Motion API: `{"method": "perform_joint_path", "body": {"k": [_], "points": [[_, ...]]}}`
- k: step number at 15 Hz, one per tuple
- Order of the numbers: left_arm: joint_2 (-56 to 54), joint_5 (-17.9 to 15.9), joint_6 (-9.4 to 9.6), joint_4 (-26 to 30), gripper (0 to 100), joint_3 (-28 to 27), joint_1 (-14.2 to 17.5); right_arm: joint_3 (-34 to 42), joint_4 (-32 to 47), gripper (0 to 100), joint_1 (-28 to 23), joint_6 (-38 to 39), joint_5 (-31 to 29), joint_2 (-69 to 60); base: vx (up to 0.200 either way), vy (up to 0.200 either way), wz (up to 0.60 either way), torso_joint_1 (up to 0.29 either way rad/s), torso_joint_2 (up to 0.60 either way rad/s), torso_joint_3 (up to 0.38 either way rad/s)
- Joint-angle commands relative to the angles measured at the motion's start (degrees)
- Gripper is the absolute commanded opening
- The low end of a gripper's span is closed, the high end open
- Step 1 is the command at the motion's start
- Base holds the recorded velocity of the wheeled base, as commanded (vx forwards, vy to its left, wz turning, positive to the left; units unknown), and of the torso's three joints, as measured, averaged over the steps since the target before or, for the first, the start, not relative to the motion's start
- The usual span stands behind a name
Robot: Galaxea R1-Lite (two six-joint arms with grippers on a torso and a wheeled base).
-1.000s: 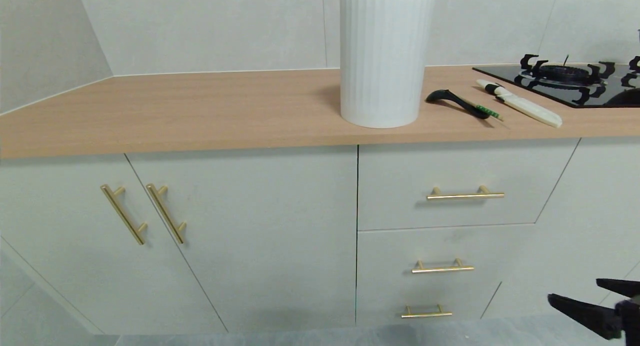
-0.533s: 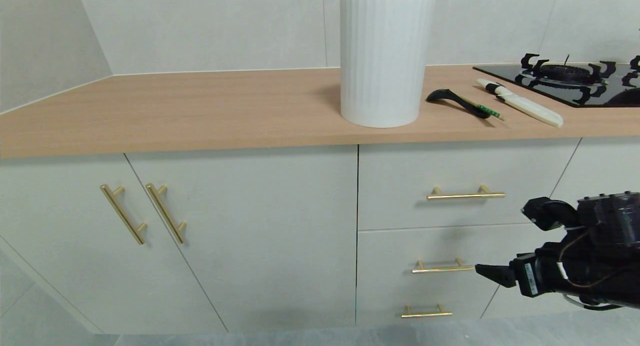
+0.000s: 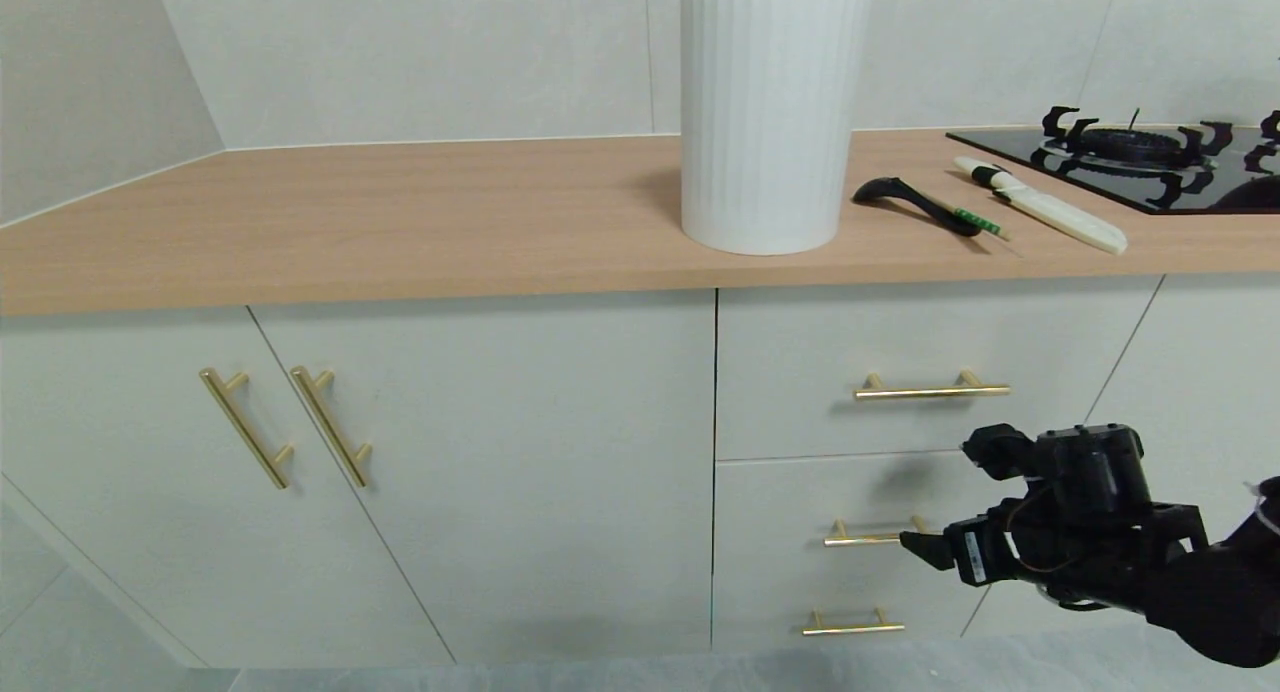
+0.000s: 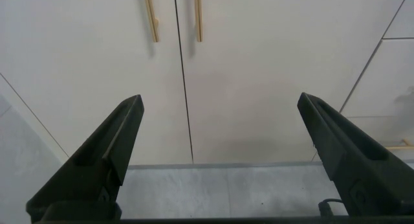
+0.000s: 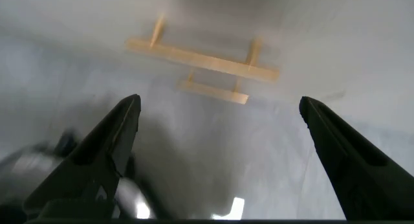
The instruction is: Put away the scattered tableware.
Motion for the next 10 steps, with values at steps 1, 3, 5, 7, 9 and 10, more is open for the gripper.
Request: {"method": "perform_joint_path", "body": {"k": [1, 3, 5, 7, 9, 10], "points": [[0.00, 0.04, -0.01, -0.01, 100, 0.00, 0.01, 1.79, -5.50, 100, 0.11, 0.11, -0.58, 6.81, 0.000, 0.000, 0.00, 0.000, 0.00, 0.000], [0.00, 0.04, -0.01, -0.01, 100, 0.00, 0.01, 1.52, -10.95, 100, 1.16, 0.90, -2.95, 10.50, 0.000, 0.000, 0.00, 0.000, 0.00, 0.000], [0.00, 0.04, -0.01, -0.01, 100, 0.00, 0.01, 1.26, -16.31, 100, 2.39, 2.92, -6.21, 13.49, 0.000, 0.000, 0.00, 0.000, 0.00, 0.000], [0.00, 0.04, -0.01, -0.01, 100, 0.00, 0.01, 1.08, -20.53, 100, 3.36, 3.80, -8.23, 15.86, 0.000, 0.000, 0.00, 0.000, 0.00, 0.000], [0.09, 0.04, -0.01, -0.01, 100, 0.00, 0.01, 0.38, -21.67, 100, 3.71, 3.98, -9.63, 17.09, 0.000, 0.000, 0.00, 0.000, 0.00, 0.000], [0.00, 0.04, -0.01, -0.01, 100, 0.00, 0.01, -0.41, -21.85, 100, 3.71, 4.33, -10.60, 17.79, 0.000, 0.000, 0.00, 0.000, 0.00, 0.000]]}}
